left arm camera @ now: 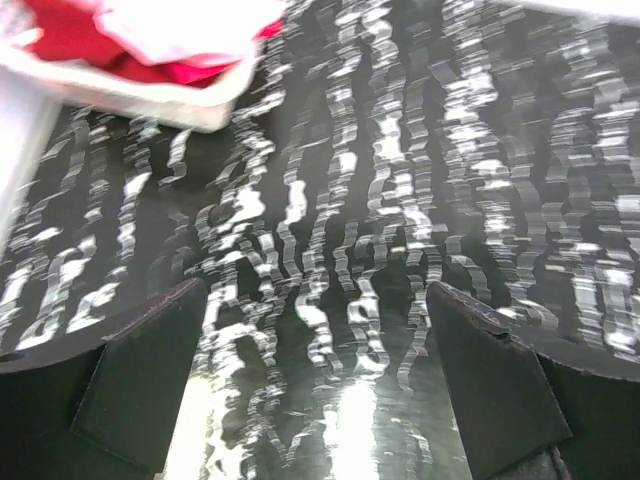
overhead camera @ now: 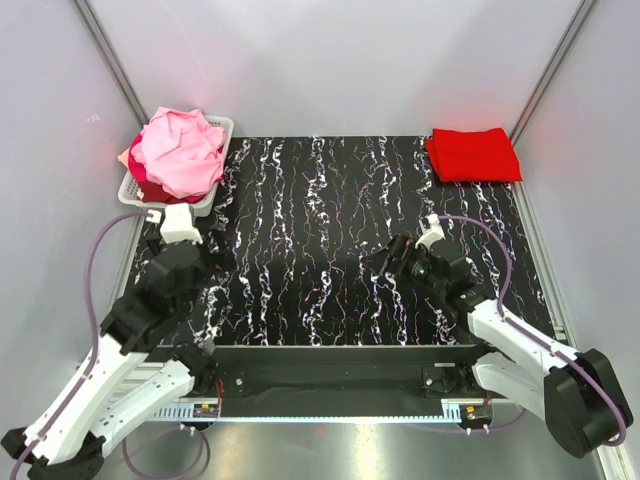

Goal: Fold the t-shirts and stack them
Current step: Grab the tshirt from the pile

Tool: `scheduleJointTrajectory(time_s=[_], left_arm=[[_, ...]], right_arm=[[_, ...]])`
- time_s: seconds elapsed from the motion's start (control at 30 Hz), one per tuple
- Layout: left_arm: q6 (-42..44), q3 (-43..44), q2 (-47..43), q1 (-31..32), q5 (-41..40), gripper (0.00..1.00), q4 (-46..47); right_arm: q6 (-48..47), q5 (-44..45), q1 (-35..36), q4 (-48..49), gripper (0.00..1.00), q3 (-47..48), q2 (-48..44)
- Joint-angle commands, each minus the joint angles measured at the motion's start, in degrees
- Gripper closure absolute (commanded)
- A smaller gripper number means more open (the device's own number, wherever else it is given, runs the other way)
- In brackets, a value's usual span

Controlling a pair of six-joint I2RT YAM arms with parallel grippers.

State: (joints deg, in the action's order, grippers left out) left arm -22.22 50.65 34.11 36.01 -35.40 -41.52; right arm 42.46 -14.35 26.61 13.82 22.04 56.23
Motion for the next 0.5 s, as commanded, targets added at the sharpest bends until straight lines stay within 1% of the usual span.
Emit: scheduleJointTrajectory(time_s=[0.0,0.03,0.07,0.1,0.13,0.17,0.2,0.23,0.27,0.3,0.37,0.4,0.47], left_arm=[[-0.9,5.39,6.3,-1.89,-8.62,0.01,-1.99],[-0.9,5.42,6.32,-3.21,-8.46,0.01,-1.99],[0.76,6.46,9.37,-4.97,-7.15,0.01,-1.12],[1.56,9.09,11.4,-9.68,-2.79,0.01,0.37],[2.0,10.68,16.12,-12.08,-0.92,0.01,0.82],[2.87,13.74,18.78,-14.37,0.49,0.01,1.43],[3.32,15.42,21.41,-18.91,3.81,0.01,1.7],[3.58,17.09,23.96,-21.05,5.24,0.01,1.79],[3.41,18.68,28.51,-23.16,6.56,0.01,2.05],[3.32,21.3,30.56,-26.92,9.53,0.01,3.01],[2.62,25.0,36.01,-30.46,12.62,0.01,4.85],[2.18,26.33,37.86,-33.78,15.77,0.01,5.21],[1.22,29.83,42.87,-36.0,19.47,0.02,6.96]], right_arm=[[-1.93,-3.03,0.11,1.91,0.0,1.5,0.63],[-2.64,-4.53,0.11,2.08,0.0,1.95,0.64],[-3.25,-5.85,0.11,2.87,0.0,2.13,1.94],[-3.52,-8.82,0.11,4.09,0.0,2.04,2.65],[-3.61,-9.55,0.11,5.32,0.0,2.21,3.79],[-3.61,-9.99,0.11,5.77,0.0,2.3,4.15],[-3.7,-10.78,0.11,6.21,0.0,2.3,4.5],[-3.78,-11.05,0.11,6.74,0.0,2.3,4.77],[-3.7,-11.05,0.19,6.92,0.0,2.3,5.2],[-3.7,-11.23,0.2,7.0,0.0,2.39,5.47],[-3.7,-11.58,0.19,7.44,0.0,2.48,6.34],[-3.61,-11.75,0.11,7.62,0.0,2.57,6.53],[-3.61,-12.1,0.11,7.88,0.0,2.83,7.32]])
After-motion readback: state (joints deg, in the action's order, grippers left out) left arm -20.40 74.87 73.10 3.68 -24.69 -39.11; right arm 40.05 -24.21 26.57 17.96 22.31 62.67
